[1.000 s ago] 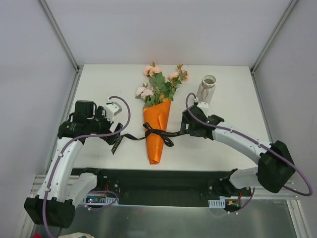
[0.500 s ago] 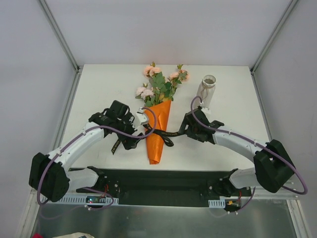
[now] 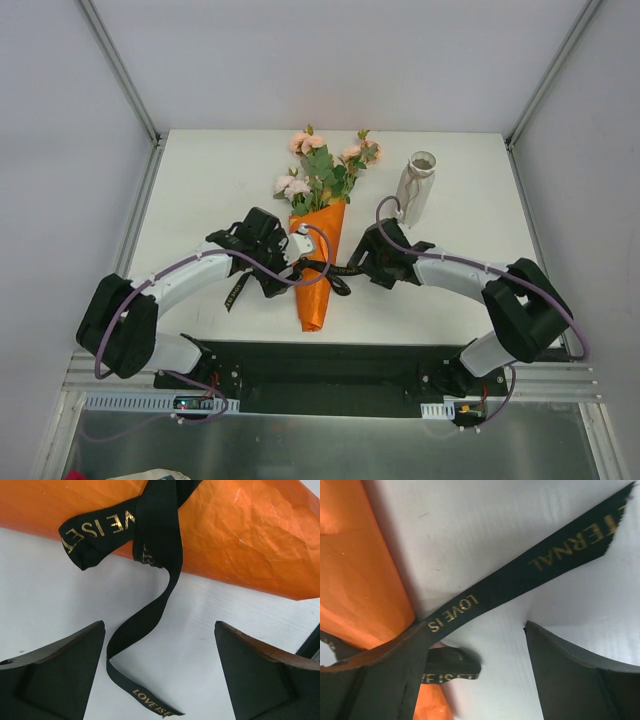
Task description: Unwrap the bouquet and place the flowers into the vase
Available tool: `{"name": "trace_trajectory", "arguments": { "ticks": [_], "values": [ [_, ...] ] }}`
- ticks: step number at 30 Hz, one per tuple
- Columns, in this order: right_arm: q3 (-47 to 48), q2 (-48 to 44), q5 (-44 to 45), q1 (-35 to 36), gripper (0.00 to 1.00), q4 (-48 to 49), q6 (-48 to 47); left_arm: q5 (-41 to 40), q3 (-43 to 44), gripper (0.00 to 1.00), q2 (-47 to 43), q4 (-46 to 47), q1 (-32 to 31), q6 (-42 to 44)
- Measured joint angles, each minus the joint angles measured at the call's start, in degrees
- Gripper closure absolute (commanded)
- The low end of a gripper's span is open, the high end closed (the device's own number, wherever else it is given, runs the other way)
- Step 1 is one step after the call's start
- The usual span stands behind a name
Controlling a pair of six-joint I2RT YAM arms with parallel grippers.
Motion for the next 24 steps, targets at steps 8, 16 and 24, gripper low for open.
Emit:
{"name": "trace_trajectory", "arguments": {
  "ticks": [8, 16, 24],
  "values": [
    [1.22, 3.87, -4.79, 0.0, 0.23, 4.63, 6.99, -1.16, -1.16, 0.24, 4.0, 6.21, -0.7, 1.66],
    [3.65, 8.02, -8.41, 1.03, 0.27, 8.11, 13.27, -2.6, -1.68, 0.86, 7.04, 9.35, -0.7, 2.69],
    [3.85, 9.7, -9.25, 3.5, 0.69, 10.91, 17.7, -2.67, -1.75, 0.94, 5.75, 10.97, -0.7, 1.79]
  ]
}}
